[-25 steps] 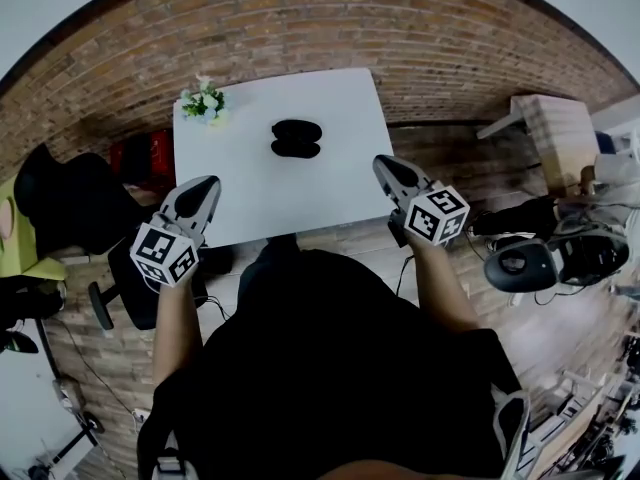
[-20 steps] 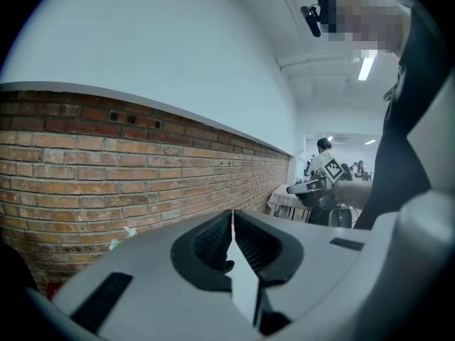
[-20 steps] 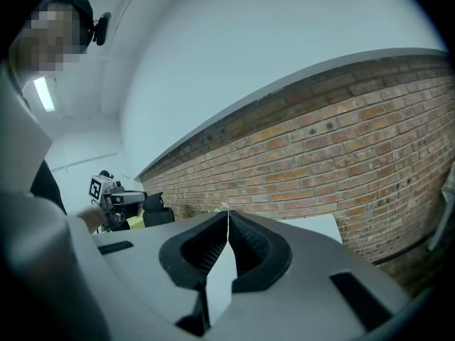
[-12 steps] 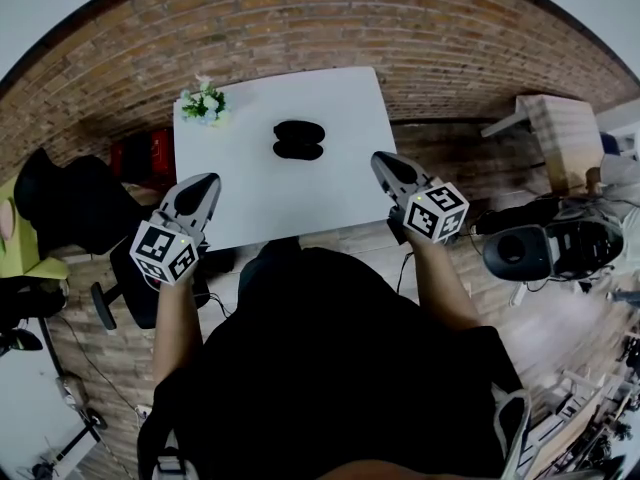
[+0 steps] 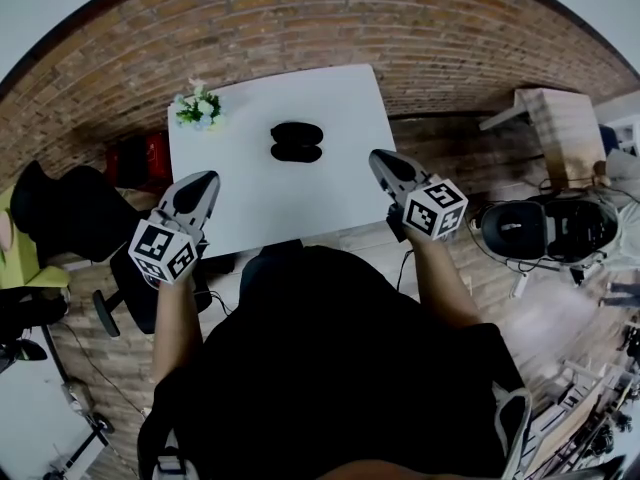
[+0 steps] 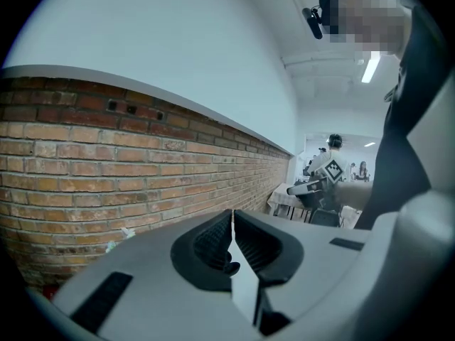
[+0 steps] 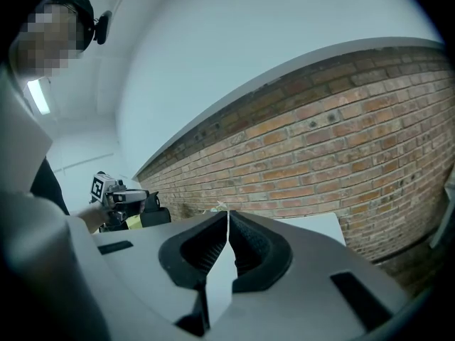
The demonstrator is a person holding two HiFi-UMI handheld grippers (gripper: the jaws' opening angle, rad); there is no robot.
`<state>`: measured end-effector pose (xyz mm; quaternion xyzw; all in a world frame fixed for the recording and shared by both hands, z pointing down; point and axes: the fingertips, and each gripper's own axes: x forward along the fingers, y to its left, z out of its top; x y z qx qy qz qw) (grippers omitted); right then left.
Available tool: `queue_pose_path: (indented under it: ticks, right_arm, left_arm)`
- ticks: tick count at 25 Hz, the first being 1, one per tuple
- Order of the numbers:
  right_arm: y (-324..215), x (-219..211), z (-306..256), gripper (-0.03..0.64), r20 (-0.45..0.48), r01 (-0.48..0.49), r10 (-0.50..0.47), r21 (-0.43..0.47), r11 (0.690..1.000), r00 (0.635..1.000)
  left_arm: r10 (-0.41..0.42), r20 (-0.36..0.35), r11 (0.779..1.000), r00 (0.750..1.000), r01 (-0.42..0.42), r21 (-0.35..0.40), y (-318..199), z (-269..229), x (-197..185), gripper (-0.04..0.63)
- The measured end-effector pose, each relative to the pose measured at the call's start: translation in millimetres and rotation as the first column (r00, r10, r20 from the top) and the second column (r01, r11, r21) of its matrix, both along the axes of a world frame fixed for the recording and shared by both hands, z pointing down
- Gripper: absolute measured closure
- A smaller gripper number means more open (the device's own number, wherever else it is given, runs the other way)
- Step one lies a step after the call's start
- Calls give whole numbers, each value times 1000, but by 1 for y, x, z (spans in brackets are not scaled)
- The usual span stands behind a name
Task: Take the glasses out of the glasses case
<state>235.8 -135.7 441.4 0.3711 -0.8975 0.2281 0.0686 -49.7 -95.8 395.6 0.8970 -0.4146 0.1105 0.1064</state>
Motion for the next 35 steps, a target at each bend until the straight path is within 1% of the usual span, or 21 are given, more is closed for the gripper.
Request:
queue_pose_path:
  ticks: [8, 14, 22, 35]
  right_arm:
    - [-20, -7, 5, 592, -2, -3, 3, -17, 1000, 1000]
    - [-34, -17, 12, 592, -4, 6, -6, -29, 1000, 1000]
    - [-50, -33, 30, 592, -15, 23, -24, -66, 998, 1000]
    - [-74, -45, 71, 592, -12, 7, -9, -153, 988, 1000]
  left_arm:
    - [13, -4, 1000, 1000, -13, -8, -24, 3, -4, 578]
    - [4, -3, 1000, 1000, -4, -17, -36, 7, -15, 578]
    - [-12, -7, 999, 1000, 12, -35, -47, 13, -29, 578]
    - [-26, -9, 998, 1000, 25, -53, -64, 23, -48, 578]
